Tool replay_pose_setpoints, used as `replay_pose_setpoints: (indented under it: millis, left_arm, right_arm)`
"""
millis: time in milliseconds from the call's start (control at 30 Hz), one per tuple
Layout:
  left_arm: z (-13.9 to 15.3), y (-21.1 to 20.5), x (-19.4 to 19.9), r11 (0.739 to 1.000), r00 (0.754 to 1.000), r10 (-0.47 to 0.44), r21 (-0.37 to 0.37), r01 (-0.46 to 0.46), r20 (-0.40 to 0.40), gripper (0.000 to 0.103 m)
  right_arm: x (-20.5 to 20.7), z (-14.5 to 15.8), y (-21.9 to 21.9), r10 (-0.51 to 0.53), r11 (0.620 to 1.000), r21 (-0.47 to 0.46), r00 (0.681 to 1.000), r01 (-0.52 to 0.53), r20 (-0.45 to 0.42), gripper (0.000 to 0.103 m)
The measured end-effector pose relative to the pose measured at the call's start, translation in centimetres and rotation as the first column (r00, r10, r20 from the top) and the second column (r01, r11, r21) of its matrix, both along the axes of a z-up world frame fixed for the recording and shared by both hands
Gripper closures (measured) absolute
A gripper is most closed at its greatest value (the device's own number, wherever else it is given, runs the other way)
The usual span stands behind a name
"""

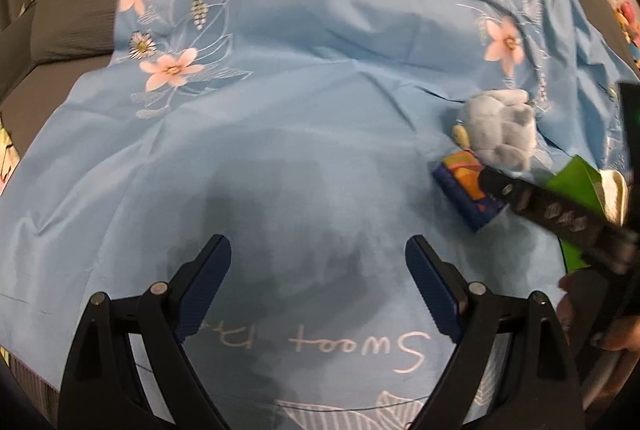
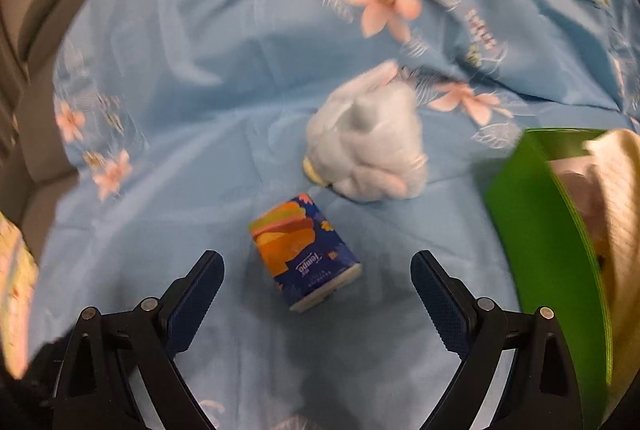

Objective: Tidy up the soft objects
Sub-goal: 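Move the right gripper to the blue-orange Tempo tissue pack, then grasp the Tempo tissue pack with the right gripper and lift it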

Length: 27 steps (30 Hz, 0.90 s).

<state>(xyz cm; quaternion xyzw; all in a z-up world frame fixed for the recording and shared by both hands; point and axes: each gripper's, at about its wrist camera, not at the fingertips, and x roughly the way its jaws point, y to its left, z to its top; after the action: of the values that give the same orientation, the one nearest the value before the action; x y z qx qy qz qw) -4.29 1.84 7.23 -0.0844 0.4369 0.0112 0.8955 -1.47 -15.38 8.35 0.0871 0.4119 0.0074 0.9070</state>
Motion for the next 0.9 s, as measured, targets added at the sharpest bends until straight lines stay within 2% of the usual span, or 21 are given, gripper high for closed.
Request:
replay_pose_setpoints:
  millis: [233,267,367,467,567,700,833,900]
  left_arm:
    - [0.1,1.1,-0.2,0.999,1.0,0.024,-0.033,-0.024,-0.002,0.014]
    - [0.1,1.2,-0.3,0.999,1.0,0.026,-0.032,-0.026,-0.002,0.014]
    - [0.1,1.3,-0.2,0.999,0.999,0.032,-0.029,-0.032,-0.006,0.014]
    - [0.1,1.7,-0.2,0.999,0.999,0.04,-0.036,-0.041,-0.007,0.014]
    - [0.3,2.2,-0.3,0.998,0.998,0.055,-0.04,-0.055,-0.002,0.014]
    - [0.7,3.0,-0.3,0.996,0.997,0.08,-0.041,-0.079,0.004,0.014]
    - [0.9,3.6,-0.5,0.993,0.996,0.093,-0.067,-0.093,0.004,0.014]
    - [0.9,3.8,-0.5,0.993,0.996,0.094,-0.077,-0.093,0.0,0.014]
  right_arm:
    - [2.1,-4.0,0.8,-0.017,0.997,-0.071,0.994,0.01,-0.104,0.008]
    - [2.1,-4.0,0.9,-0.017,0.997,-0.074,0.994,0.009,-0.105,0.011]
    - [1.9,-4.2,1.4,-0.003,0.994,-0.106,0.995,-0.007,-0.097,0.038]
    - [1.4,-4.0,2.0,0.009,0.988,-0.152,0.996,-0.022,-0.086,0.042]
    - [0.5,-3.8,2.3,0.021,0.991,-0.129,0.995,-0.034,-0.102,0.043]
    - [-1.2,-3.8,2.8,0.048,0.998,-0.034,0.988,-0.053,-0.145,0.043]
    - [-3.3,-4.0,4.4,0.084,0.995,-0.036,0.98,-0.092,-0.18,0.042]
    - [-3.8,-4.0,4.6,0.088,0.995,-0.026,0.977,-0.095,-0.193,0.039]
